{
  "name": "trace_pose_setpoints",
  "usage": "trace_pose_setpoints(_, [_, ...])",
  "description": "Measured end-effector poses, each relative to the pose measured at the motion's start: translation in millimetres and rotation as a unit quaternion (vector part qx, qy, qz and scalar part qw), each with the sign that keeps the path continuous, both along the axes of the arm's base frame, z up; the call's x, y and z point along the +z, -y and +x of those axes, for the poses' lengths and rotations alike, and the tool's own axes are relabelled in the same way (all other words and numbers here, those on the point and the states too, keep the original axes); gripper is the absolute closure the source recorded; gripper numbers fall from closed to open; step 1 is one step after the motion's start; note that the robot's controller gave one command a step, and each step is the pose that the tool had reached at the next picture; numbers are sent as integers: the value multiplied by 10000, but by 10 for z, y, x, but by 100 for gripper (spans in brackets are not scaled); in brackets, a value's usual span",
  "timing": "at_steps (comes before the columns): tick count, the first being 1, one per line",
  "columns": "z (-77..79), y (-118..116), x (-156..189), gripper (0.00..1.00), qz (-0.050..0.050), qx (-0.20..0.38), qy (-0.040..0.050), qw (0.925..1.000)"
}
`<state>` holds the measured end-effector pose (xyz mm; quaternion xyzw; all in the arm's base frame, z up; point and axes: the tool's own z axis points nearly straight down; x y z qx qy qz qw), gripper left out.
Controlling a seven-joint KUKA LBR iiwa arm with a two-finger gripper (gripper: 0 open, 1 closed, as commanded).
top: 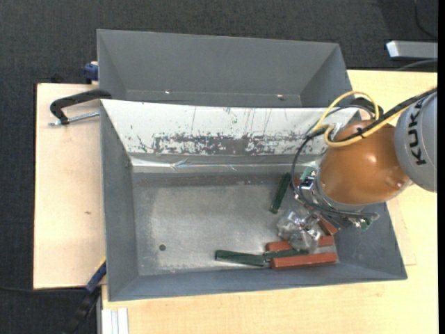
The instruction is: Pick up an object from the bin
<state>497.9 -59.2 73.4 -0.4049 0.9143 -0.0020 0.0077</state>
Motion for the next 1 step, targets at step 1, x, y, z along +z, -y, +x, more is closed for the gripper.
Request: trace_pose_setpoints(1, [182, 14, 1459, 100, -4, -141, -47, 9999])
